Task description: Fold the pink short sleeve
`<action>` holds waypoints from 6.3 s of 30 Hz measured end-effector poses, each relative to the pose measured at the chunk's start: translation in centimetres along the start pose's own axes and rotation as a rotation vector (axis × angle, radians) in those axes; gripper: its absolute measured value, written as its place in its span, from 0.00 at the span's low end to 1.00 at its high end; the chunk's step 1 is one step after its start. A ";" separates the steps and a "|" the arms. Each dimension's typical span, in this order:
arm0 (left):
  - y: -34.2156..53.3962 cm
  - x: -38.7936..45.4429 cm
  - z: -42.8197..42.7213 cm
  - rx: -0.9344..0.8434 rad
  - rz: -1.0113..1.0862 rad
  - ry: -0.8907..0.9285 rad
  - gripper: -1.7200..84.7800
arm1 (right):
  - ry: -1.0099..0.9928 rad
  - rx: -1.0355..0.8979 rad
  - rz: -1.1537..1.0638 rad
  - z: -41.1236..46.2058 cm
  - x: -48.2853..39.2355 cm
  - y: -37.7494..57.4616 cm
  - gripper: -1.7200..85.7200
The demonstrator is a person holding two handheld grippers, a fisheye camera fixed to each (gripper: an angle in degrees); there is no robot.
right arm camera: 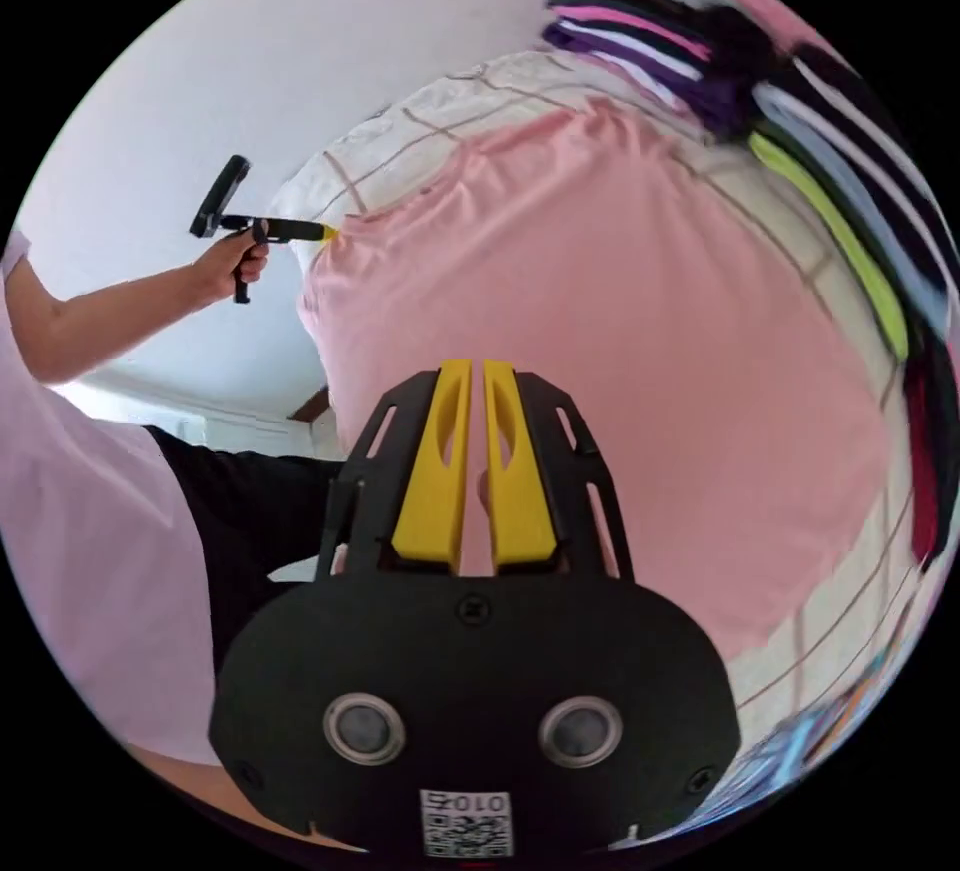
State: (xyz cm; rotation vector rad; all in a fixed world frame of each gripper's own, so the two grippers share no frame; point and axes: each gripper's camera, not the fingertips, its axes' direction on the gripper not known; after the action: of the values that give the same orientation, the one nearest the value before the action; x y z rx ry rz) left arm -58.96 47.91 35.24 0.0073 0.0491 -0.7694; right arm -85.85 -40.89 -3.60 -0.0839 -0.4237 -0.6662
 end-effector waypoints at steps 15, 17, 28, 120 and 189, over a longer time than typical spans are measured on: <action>3.0 -10.7 -0.2 0.040 0.048 0.120 0.10 | 0.198 -0.270 -0.768 4.6 -7.1 -38.1 0.11; 3.5 -12.2 0.1 0.039 0.031 0.147 0.10 | 0.173 -0.394 -0.848 6.9 -8.1 -39.4 0.11; 3.0 -15.5 0.8 -0.014 0.100 0.164 0.05 | 0.189 -0.523 -0.977 5.2 -10.3 -41.1 0.07; -1.0 -8.6 -5.2 0.106 0.106 -0.062 0.02 | 0.264 0.003 -0.131 -15.6 12.6 -35.4 0.12; -24.9 9.9 -4.6 0.314 0.002 0.486 0.02 | 0.272 0.117 -0.284 -11.0 10.8 -7.2 0.07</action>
State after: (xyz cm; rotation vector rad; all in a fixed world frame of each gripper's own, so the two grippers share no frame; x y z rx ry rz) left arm -69.37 23.26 30.42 0.4931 0.3887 -0.7534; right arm -78.79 -55.17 -9.61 0.1798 -0.2120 -0.9166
